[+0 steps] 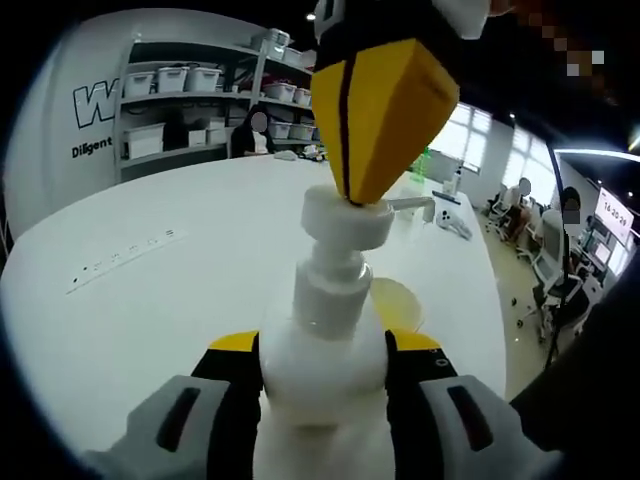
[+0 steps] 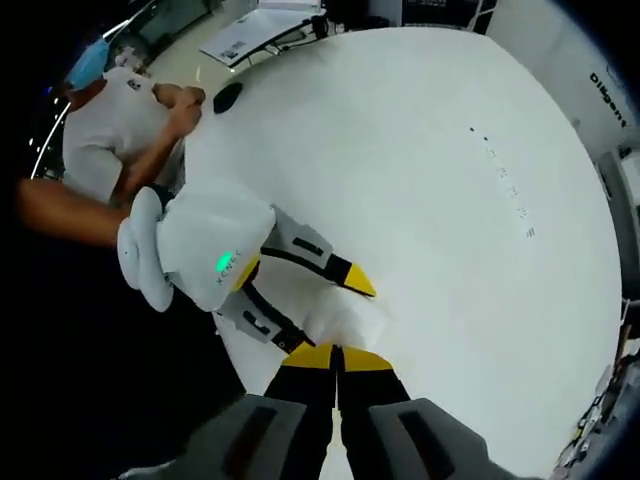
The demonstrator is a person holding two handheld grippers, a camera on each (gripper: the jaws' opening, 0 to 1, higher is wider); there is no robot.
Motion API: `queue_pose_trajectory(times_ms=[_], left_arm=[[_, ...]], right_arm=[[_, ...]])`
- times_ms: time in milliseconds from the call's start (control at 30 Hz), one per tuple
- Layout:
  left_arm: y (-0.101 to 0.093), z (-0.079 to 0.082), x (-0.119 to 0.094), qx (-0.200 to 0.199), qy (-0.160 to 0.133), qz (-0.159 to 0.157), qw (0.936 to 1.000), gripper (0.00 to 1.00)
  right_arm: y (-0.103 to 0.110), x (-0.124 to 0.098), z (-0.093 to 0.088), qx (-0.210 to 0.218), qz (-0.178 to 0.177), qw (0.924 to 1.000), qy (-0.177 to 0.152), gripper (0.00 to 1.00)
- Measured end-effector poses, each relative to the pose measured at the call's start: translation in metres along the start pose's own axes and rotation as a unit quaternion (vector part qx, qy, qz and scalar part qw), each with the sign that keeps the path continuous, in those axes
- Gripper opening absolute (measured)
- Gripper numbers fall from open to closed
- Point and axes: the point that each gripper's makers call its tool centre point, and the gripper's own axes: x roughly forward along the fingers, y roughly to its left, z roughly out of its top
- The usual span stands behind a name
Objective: Hold the bottle steady, press the pump all the way down and release, and repeat the specified number of times to dispense into the cup
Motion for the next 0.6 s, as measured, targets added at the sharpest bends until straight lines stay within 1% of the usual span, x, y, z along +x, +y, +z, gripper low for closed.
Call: queue_pose_trajectory(times_ms=[67,133,233,400,567,600], left_arm=[[0.0001,-0.0001,0.0002,0.001,0.001,0.000,1.0000,0.46],[-0.0001,-0.0003,0.0005,0.001,0.001,0.000,1.0000,0.46],[-0.0004,-0.0004,0.0005,0.001,0.002,0.001,1.0000,0.46],[0.0003,-0.0009,0.0006,-0.001,0.002,0.002,1.0000,0.46],[0.0004,-0.0012,0.0005,-0.002,0.003,0.003,1.0000,0.46],[0.0004,-0.0012,0.0005,-0.002,0.003,0.003,1.0000,0.46]], right_arm=[[-0.0004,-0.0018,0.0012,-0.003,-0.006,1.0000,0.002,0.00],[-0.0009,-0.0026,0.0007,-0.016,-0.009,0.9998,0.008,0.00],[-0.0021,-0.0030,0.0005,-0.009,-0.007,0.9999,0.012,0.00],[-0.0019,-0.0032,0.0003,-0.016,-0.011,0.9997,0.017,0.00],[-0.0026,-0.0025,0.0007,0.001,0.000,1.0000,0.002,0.00],[-0.0032,-0.0023,-0.0006,0.004,0.001,1.0000,0.003,0.00]])
